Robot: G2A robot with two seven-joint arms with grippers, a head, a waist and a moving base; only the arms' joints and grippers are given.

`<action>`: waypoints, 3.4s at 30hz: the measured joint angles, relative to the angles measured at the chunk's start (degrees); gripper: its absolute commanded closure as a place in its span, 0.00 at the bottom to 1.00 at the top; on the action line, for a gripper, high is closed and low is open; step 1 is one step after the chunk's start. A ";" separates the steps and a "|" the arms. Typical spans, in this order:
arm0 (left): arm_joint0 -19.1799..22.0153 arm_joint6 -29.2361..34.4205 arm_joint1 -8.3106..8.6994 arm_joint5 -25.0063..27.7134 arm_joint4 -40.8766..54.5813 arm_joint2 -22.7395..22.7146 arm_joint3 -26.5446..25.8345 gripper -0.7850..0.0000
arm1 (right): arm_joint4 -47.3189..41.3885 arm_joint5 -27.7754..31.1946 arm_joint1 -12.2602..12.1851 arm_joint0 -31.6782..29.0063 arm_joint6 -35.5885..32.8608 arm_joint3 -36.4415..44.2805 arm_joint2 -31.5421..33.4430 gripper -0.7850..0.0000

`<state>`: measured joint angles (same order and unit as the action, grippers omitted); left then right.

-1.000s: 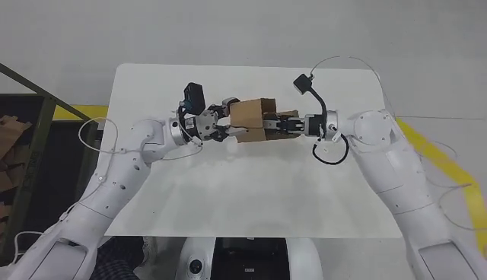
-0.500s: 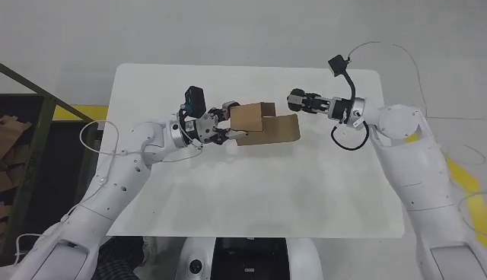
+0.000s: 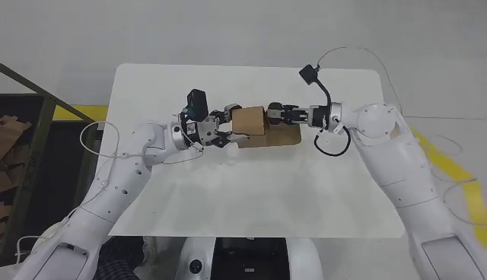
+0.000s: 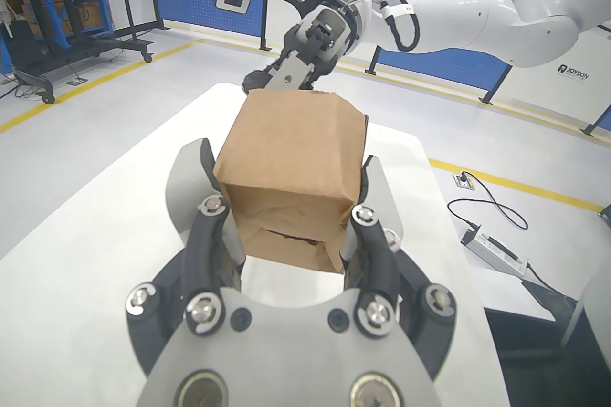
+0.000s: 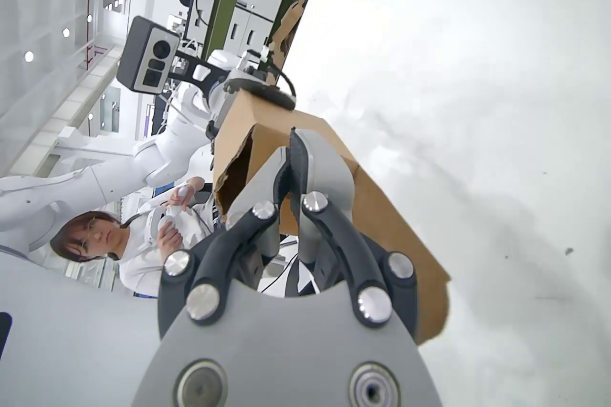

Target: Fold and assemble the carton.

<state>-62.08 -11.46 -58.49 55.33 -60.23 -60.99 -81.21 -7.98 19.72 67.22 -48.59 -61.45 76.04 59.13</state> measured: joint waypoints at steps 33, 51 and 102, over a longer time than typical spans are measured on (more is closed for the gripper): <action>-0.43 -1.81 -0.52 0.94 -0.19 -2.84 -1.71 0.65 | -12.17 -2.86 -1.44 -6.47 -1.90 -7.71 6.08 1.00; -0.65 -3.62 -1.11 0.79 -5.65 -1.83 -2.47 0.67 | -21.93 1.07 0.21 -3.77 -7.17 -11.34 2.49 1.00; 1.36 4.02 1.56 2.67 7.65 4.37 -1.97 0.67 | -22.14 4.03 1.80 0.33 -7.41 -15.97 0.50 1.00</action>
<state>-60.72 -7.44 -56.92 58.00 -52.58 -56.62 -83.18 -30.12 23.75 69.02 -48.27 -68.86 60.07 59.63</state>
